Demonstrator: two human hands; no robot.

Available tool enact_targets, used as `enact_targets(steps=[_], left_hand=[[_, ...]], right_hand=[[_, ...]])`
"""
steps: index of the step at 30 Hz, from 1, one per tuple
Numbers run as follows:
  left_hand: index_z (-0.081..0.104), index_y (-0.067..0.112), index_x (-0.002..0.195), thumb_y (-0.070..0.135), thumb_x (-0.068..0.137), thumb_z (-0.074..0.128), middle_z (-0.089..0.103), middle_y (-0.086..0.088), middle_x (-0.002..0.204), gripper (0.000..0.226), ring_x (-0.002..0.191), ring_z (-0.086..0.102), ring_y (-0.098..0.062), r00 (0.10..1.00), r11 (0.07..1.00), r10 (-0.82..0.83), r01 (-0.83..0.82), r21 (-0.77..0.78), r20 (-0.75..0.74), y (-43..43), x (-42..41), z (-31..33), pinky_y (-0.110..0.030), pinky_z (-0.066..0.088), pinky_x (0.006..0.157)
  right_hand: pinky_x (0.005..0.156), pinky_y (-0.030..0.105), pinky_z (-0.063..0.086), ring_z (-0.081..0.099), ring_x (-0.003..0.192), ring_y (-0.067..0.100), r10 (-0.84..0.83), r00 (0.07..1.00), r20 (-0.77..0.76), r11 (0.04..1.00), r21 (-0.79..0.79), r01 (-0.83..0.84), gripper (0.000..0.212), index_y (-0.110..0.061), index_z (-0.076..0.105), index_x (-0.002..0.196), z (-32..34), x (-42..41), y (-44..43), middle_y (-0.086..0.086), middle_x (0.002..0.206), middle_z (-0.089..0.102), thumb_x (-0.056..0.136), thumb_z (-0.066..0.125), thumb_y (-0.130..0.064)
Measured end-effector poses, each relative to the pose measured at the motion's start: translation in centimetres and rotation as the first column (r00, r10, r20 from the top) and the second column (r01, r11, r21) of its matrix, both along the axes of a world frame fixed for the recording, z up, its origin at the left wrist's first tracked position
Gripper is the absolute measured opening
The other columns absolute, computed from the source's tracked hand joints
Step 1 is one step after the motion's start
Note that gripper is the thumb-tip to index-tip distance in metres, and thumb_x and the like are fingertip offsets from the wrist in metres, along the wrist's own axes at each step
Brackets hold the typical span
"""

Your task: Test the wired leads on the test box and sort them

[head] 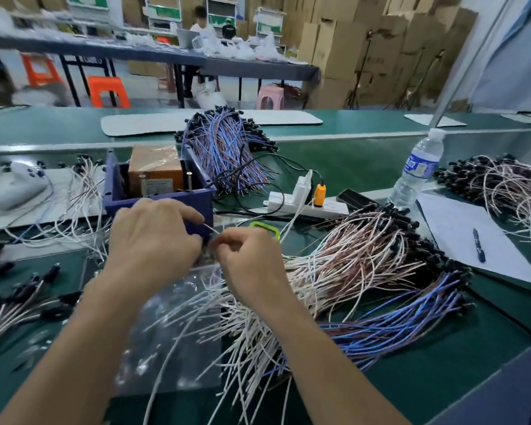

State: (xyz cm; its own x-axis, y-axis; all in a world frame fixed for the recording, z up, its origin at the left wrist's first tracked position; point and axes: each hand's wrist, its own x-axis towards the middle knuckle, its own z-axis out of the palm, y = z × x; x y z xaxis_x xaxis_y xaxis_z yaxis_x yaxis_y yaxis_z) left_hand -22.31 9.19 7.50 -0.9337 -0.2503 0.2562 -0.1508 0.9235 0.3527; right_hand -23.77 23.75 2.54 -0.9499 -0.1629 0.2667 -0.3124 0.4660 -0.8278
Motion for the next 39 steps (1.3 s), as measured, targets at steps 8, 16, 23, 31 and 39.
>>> enact_targets(steps=[8,16,23,31,39], left_hand=[[0.077,0.044,0.108,0.027,0.092,0.068,0.074,0.008,0.118,0.024,0.09,0.063,-0.023,0.934,0.926,0.356,-0.358,0.118,0.033,-6.7,3.3,-1.1,-0.036,0.051,0.078],[0.083,0.029,0.086,0.034,0.083,0.082,0.068,0.015,0.064,0.006,0.076,0.07,-0.02,0.812,0.771,0.581,-0.53,0.354,-0.049,-13.4,10.5,-5.0,-0.022,0.047,0.062],[0.077,0.029,0.116,0.038,0.084,0.076,0.074,-0.001,0.113,0.034,0.111,0.059,-0.028,0.725,0.725,0.677,-0.687,-0.056,-0.127,-16.6,13.1,-8.2,-0.04,0.046,0.095],[0.077,0.031,0.101,0.047,0.097,0.058,0.072,0.01,0.113,0.025,0.112,0.053,-0.021,0.784,0.779,0.617,-0.621,-0.092,-0.065,-16.6,12.0,-10.6,-0.038,0.032,0.095],[0.076,0.019,0.121,0.031,0.091,0.075,0.076,-0.002,0.108,0.032,0.104,0.06,-0.027,0.789,0.832,0.545,-0.551,0.068,-0.283,-16.3,12.1,-10.3,-0.041,0.041,0.093]], right_hand=[[0.071,0.027,0.06,0.07,0.071,0.004,0.214,0.975,0.065,0.977,-0.031,-0.212,0.024,-0.022,0.082,0.087,1.7,0.7,-8.4,-0.01,0.075,0.076,0.085,0.059,-0.016],[0.058,0.035,0.055,0.064,0.055,0.02,0.439,0.875,0.205,0.857,0.197,-0.476,0.033,-0.011,0.072,0.064,1.0,3.4,-15.4,0.0,0.053,0.067,0.082,0.072,-0.039],[0.083,0.033,0.055,0.067,0.092,0.024,0.546,0.826,0.139,0.711,0.444,-0.545,0.03,-0.024,0.074,0.101,0.0,4.7,-21.4,0.002,0.097,0.074,0.087,0.055,-0.007],[0.083,0.037,0.044,0.058,0.108,0.033,0.661,0.75,0.029,0.471,0.762,-0.445,0.025,-0.012,0.065,0.11,-1.3,3.1,-23.0,0.011,0.112,0.06,0.091,0.051,-0.005],[0.091,0.037,0.043,0.054,0.112,0.028,0.687,0.705,-0.174,0.506,0.811,-0.293,0.029,-0.012,0.063,0.11,0.5,3.0,-22.3,0.008,0.116,0.058,0.082,0.068,-0.005]])
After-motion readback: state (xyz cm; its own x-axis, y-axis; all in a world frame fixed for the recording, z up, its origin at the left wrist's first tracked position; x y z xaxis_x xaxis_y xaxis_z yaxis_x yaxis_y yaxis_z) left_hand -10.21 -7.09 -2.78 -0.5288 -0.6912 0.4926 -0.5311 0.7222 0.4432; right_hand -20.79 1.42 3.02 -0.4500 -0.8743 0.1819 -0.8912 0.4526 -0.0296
